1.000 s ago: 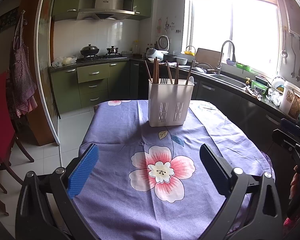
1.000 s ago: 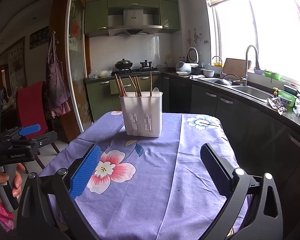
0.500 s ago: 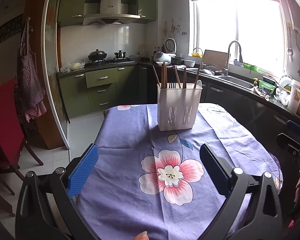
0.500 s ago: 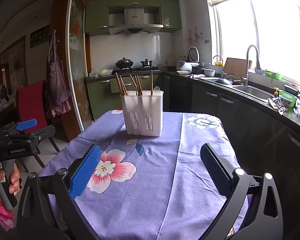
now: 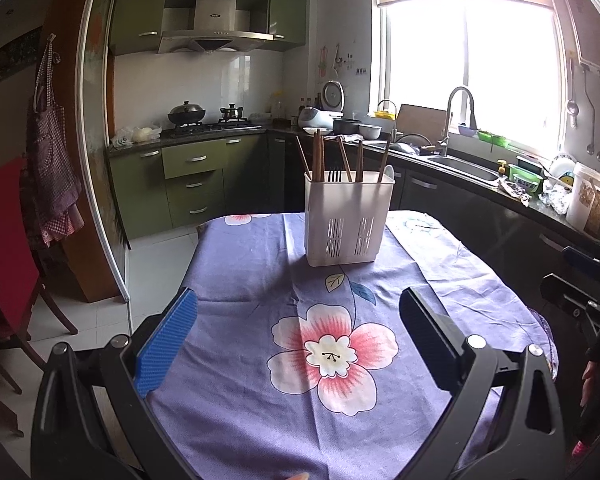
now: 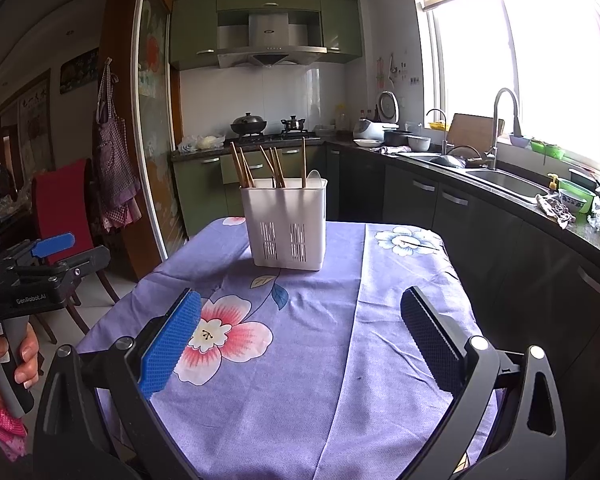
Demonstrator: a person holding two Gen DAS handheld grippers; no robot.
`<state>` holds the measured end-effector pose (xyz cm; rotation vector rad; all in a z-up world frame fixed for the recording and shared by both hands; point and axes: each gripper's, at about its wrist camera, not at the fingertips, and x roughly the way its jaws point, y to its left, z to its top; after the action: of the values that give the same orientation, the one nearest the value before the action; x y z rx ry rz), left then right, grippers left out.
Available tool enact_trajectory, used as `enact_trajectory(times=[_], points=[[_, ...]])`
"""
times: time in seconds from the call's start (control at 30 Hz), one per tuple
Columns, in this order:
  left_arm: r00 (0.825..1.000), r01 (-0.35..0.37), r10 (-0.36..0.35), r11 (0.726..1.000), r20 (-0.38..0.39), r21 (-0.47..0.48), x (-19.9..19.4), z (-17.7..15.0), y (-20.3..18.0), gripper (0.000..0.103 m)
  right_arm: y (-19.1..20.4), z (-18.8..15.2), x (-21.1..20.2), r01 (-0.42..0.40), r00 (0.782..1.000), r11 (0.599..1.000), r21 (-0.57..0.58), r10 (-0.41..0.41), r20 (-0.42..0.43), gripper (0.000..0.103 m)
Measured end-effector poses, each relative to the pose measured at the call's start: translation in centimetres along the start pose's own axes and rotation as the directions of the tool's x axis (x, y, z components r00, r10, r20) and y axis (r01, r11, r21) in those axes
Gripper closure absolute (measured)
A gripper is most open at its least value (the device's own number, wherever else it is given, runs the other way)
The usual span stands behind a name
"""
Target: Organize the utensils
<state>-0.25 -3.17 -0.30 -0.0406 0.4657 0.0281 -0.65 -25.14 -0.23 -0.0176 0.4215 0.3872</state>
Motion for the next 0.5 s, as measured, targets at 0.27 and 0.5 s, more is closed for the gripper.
enact_trajectory(times=[0.27, 0.5], points=[[1.0, 0.0, 0.0, 1.0, 0.006, -0.03, 0.1, 0.2, 0.9, 0.007, -0.5, -0.1, 0.2, -0.005, 1.0, 1.0, 0.009, 0.005, -0.004, 0.005], [0.999, 0.012, -0.013, 1.0, -0.05, -0.021, 1.0, -0.1, 0.6, 0.007, -0.7, -0.2, 0.6, -0.01, 1.0, 1.0, 0.009, 0.01, -0.013, 0.005]])
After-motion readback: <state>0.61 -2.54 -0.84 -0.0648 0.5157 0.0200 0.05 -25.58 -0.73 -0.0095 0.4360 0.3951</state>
